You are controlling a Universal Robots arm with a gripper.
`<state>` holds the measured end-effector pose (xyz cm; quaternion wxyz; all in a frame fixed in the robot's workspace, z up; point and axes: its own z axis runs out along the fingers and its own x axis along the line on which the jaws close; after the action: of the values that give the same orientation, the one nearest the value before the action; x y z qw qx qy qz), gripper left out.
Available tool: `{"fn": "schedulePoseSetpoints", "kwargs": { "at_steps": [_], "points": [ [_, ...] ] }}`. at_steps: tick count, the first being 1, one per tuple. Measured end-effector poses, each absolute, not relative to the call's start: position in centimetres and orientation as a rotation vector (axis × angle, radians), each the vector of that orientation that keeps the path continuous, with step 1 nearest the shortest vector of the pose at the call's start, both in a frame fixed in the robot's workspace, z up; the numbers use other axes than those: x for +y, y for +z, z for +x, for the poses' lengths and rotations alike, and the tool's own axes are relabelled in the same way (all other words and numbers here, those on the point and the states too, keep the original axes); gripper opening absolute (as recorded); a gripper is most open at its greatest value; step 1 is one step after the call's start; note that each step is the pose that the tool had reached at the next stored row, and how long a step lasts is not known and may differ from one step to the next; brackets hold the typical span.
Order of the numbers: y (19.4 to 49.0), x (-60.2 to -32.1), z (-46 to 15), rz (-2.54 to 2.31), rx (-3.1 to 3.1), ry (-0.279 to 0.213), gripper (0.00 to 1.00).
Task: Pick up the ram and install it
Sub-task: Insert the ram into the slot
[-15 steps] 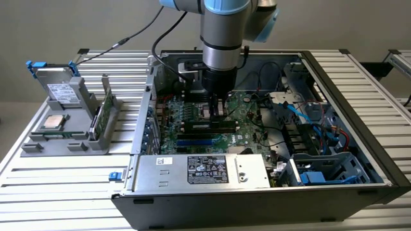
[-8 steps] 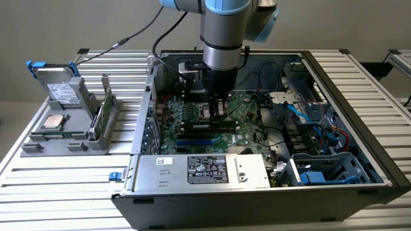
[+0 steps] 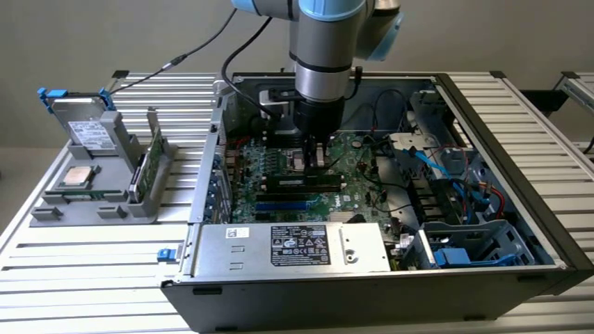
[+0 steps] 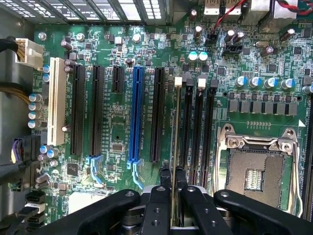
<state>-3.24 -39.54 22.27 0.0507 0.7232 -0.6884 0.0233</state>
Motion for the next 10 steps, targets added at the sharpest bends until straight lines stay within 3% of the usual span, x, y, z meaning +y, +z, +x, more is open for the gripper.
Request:
{"fn": "schedulePoseSetpoints", "kwargs": {
  "at_steps": [10],
  "points": [
    [22.26, -39.42, -3.22, 2.192, -2.105, 0.07, 0.14]
  ]
}}
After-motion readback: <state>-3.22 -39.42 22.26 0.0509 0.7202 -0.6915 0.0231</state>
